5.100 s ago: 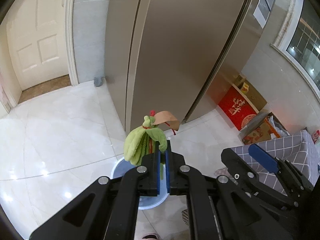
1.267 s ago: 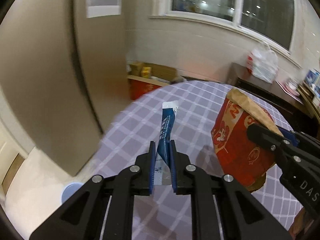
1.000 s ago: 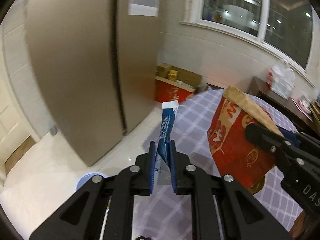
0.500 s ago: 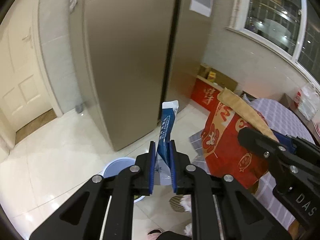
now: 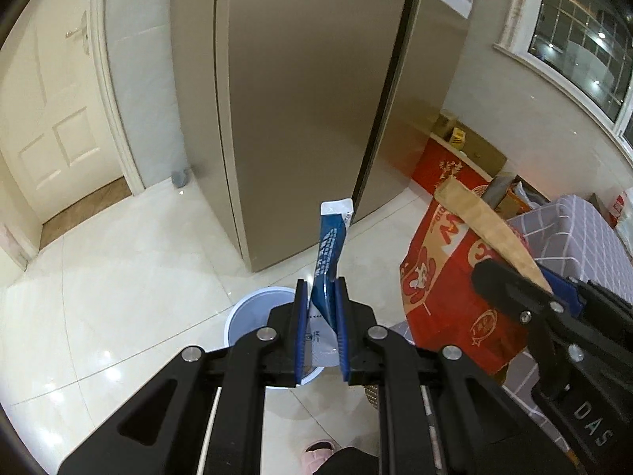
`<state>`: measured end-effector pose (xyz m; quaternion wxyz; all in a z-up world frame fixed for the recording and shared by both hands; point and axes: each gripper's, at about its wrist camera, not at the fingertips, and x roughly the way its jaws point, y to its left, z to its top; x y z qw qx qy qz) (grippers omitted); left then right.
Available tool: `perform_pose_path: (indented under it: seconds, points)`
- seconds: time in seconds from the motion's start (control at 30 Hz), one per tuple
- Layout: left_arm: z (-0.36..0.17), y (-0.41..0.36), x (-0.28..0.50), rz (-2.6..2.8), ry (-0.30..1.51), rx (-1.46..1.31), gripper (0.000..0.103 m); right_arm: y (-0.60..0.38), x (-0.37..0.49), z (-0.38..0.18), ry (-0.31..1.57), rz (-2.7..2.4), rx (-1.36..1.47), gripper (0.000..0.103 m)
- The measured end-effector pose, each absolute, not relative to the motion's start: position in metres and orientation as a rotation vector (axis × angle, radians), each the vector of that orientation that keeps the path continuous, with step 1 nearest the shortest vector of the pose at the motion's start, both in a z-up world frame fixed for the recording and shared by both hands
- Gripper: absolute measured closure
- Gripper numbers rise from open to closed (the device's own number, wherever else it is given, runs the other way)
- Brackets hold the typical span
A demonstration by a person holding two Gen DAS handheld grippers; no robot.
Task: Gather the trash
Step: 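Carry the stick packet and red snack bag over the blue bucket with both tools, then open the left tool over the bucket while the right tool releases the red bag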
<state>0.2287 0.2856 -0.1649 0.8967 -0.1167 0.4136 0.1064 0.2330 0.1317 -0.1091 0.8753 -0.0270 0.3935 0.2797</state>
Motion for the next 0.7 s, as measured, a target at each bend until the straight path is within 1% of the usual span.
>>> perform_pose_path:
  seconds: [0.27,0.37,0.43,0.47,0.5,0.7]
  points:
    - [-0.179,0.294,0.240,0.240,0.891,-0.254,0.090,0.144,0.238,-0.125,0.828,0.585,-0.051,0.078]
    - [-0.183,0.300,0.244,0.256,0.899,-0.271,0.086,0.143,0.240,-0.129,0.828,0.583,-0.047,0.078]
    - [-0.187,0.303,0.248,0.276,0.917,-0.291,0.065,0.143,0.241,-0.132,0.832,0.579,-0.044,0.078]
    - [-0.189,0.306,0.248,0.285,0.923,-0.296,0.049,0.143,0.242,-0.133,0.835,0.578,-0.043,0.078]
    - [-0.189,0.308,0.246,0.300,0.919,-0.299,0.048,0.143,0.243,-0.135,0.840,0.578,-0.041,0.078]
    - [-0.188,0.304,0.241,0.309,0.915,-0.277,0.047,0.146,0.246,-0.139,0.853,0.576,-0.041,0.078]
